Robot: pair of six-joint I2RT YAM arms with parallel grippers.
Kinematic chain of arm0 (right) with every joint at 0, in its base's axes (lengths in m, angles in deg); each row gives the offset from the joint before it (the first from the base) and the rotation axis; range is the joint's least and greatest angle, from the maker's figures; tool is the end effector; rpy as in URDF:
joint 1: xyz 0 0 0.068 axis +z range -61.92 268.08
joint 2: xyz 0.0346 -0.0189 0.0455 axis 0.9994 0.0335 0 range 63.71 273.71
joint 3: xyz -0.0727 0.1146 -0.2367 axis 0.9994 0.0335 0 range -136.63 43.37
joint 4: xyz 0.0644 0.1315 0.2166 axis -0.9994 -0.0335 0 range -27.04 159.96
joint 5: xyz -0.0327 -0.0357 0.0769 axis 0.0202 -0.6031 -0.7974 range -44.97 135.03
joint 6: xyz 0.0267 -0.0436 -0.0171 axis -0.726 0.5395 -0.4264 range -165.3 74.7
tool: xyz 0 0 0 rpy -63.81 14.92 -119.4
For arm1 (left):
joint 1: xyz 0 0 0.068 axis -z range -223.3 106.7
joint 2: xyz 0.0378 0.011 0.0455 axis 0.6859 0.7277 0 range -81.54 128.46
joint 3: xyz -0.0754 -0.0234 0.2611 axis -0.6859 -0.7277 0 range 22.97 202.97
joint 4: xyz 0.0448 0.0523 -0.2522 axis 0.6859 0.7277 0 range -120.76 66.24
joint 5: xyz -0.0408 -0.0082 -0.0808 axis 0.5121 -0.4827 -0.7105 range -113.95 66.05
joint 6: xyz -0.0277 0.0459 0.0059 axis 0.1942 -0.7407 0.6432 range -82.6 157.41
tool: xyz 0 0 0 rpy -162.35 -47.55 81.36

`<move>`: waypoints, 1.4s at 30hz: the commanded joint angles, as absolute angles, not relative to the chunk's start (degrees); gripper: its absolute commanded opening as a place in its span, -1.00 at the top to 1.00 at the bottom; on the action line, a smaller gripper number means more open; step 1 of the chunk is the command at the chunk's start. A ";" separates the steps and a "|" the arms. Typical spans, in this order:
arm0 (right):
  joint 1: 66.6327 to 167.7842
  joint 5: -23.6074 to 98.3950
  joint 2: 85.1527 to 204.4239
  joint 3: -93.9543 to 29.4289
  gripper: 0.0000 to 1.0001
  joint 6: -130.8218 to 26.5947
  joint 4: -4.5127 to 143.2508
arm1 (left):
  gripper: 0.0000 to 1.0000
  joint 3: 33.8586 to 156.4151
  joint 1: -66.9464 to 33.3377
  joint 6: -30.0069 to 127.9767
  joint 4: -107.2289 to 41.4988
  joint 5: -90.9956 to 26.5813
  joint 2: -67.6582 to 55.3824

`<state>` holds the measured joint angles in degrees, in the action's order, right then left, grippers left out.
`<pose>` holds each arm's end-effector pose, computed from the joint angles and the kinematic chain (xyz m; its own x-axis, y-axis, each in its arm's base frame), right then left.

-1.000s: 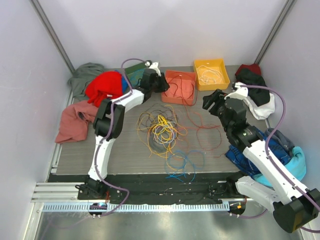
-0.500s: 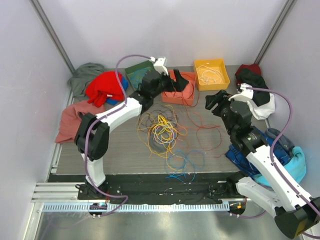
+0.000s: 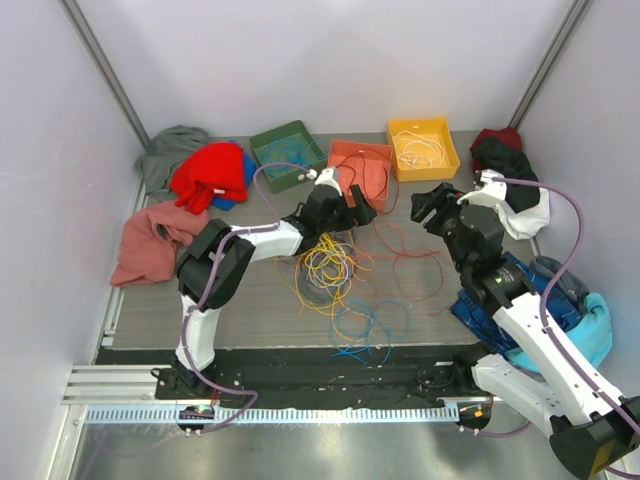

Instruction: Untangle the cables

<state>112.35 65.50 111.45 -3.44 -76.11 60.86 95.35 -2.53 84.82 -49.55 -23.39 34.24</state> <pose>0.1821 0.0685 0.3462 -0.1729 0.4485 -0.8769 0.0203 0.8917 0.4521 0.3437 -0.2960 0.1808 -0.6894 -0.3777 -0.6181 0.2051 0.7166 -0.6667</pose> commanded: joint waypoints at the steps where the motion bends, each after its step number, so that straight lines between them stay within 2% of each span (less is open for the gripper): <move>1: 112.43 66.57 110.38 -2.77 -0.36 -76.50 62.23 | -0.98 98.98 -2.52 87.85 -56.25 -23.42 37.36; 11: 112.34 67.18 110.90 -2.68 -0.36 -75.88 61.97 | -0.51 103.99 -2.52 89.79 -58.27 -26.84 43.70; 14: 112.34 67.36 110.99 -2.60 -0.37 -75.88 61.97 | -0.24 104.97 -2.52 90.31 -59.32 -27.72 45.02; 16: 112.43 67.36 111.08 -2.60 -0.37 -75.80 61.97 | -0.03 105.41 -2.52 90.49 -59.59 -28.16 45.54; 17: 112.51 67.53 111.08 -2.68 -0.37 -75.62 61.97 | 0.25 105.32 -2.52 90.49 -59.76 -28.51 45.46; 19: 112.43 67.53 111.17 -2.68 -0.36 -75.53 61.97 | 0.55 104.62 -2.61 89.88 -60.03 -28.34 44.41; 20: 112.43 67.62 111.08 -2.68 -0.37 -75.62 62.05 | 0.83 104.18 -2.61 89.44 -59.94 -28.17 43.71; 22: 112.43 67.62 111.17 -2.68 -0.36 -75.62 61.97 | 1.00 103.13 -2.79 88.56 -59.77 -27.81 41.61; 33: 112.34 67.71 109.68 -3.03 -0.36 -75.36 61.70 | 1.00 102.94 -6.65 88.91 -61.88 -30.62 30.70; 38: 112.43 67.54 109.76 -3.12 -0.37 -75.62 61.61 | 1.00 107.95 -10.16 88.04 -61.00 -30.54 27.27; 42: 112.43 67.36 109.85 -3.03 -0.37 -75.80 61.70 | 1.00 114.79 -12.62 85.83 -58.71 -28.87 29.54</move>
